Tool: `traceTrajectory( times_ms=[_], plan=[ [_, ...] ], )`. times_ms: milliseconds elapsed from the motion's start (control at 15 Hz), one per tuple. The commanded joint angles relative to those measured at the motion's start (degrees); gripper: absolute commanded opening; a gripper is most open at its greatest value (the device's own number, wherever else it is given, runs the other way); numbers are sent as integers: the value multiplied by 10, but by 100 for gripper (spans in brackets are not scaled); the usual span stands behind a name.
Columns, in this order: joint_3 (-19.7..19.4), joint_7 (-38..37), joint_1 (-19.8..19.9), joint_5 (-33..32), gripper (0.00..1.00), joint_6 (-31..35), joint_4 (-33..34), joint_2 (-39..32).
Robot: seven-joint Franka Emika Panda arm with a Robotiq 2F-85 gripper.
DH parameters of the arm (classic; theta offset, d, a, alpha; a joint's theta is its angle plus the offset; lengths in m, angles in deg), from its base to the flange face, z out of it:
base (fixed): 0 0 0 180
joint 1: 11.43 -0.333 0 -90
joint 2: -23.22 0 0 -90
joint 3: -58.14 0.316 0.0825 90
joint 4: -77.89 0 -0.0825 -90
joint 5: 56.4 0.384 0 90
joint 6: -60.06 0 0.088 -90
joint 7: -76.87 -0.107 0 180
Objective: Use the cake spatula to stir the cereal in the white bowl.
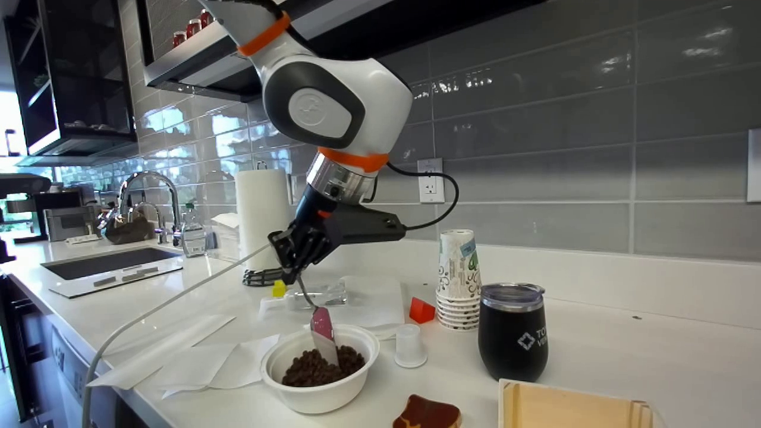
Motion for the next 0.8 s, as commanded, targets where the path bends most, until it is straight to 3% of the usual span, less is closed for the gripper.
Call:
traceTrajectory(
  times_ms=[0, 200, 733],
  plan=[
    [13, -22, 8, 11, 1, -51, 21, -4],
    [19, -6, 5, 30, 1, -62, 21, -5],
    [24, 29, 18, 40, 1, -11, 32, -23]
  ],
)
